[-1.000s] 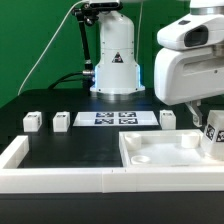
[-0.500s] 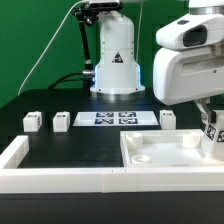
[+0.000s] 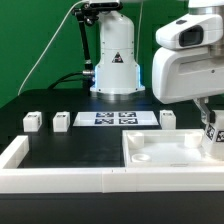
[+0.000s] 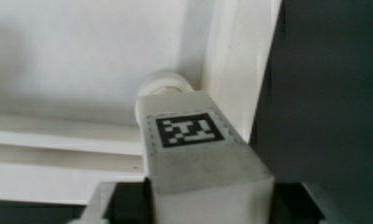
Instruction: Assemble square table
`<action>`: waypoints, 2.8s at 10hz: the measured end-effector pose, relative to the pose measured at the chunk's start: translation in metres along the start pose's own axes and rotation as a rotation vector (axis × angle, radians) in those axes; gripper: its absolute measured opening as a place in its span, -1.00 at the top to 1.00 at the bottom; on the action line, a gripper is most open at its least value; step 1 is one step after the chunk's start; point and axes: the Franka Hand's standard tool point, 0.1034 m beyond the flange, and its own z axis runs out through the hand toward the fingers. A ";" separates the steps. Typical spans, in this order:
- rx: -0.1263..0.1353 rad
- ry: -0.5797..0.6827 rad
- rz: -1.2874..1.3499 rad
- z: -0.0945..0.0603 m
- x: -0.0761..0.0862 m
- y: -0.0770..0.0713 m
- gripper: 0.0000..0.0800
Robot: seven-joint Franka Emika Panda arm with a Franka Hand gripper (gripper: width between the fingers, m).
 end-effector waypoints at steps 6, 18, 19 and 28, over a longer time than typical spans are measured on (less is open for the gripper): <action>0.021 0.099 0.595 -0.001 -0.001 0.004 0.23; 0.135 0.095 1.161 0.000 -0.004 0.000 -0.38; 0.131 0.097 1.115 0.000 -0.005 -0.001 -0.38; 0.011 0.131 0.259 0.003 -0.005 -0.005 -0.62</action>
Offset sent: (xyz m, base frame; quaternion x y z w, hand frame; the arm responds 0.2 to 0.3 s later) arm -0.0151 -0.0014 -0.0036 -0.0007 0.0253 0.2751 0.9611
